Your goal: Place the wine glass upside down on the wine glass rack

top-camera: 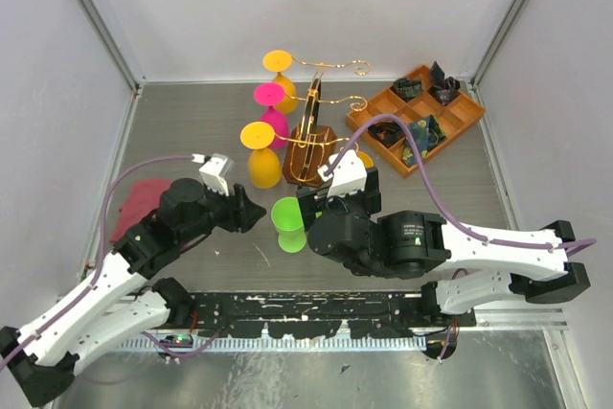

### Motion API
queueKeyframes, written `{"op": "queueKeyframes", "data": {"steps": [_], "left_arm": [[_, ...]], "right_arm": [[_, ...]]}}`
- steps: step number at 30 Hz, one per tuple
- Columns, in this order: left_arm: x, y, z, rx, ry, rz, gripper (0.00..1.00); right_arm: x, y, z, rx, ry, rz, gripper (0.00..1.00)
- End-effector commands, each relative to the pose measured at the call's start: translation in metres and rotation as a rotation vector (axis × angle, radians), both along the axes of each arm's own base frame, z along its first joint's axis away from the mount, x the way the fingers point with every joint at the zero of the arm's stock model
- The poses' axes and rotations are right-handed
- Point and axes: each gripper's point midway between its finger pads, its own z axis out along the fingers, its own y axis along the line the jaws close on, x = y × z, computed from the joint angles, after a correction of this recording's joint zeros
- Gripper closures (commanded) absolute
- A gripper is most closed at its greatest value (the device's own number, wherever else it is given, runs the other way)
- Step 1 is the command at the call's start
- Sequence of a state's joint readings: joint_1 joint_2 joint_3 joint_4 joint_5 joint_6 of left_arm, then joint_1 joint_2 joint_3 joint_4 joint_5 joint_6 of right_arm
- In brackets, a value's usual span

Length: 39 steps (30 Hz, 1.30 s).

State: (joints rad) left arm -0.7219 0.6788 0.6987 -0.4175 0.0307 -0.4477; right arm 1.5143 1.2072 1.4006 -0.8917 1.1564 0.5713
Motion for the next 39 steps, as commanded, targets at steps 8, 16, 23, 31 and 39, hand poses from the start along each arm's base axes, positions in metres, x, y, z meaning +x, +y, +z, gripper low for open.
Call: {"op": "queueKeyframes", "data": {"steps": [8,16,23,31,39], "left_arm": [[-0.008,-0.024,-0.018,0.221,0.026,0.034,0.42],[0.012,-0.024,-0.023,0.253,0.023,0.161,0.42],[0.017,-0.032,-0.027,0.248,0.021,0.163,0.59],[0.016,-0.047,-0.042,0.265,0.059,0.116,0.73],[0.01,-0.039,-0.024,0.238,0.043,0.108,1.0]], "right_arm": [[0.0,0.003,0.006,0.067,0.026,-0.006,0.04],[-0.001,0.0,0.001,0.054,0.04,-0.012,0.04],[-0.001,0.001,-0.002,0.051,0.044,-0.015,0.04],[-0.001,0.001,-0.002,0.049,0.047,-0.013,0.05],[-0.001,-0.002,0.001,0.055,0.044,-0.019,0.05]]}}
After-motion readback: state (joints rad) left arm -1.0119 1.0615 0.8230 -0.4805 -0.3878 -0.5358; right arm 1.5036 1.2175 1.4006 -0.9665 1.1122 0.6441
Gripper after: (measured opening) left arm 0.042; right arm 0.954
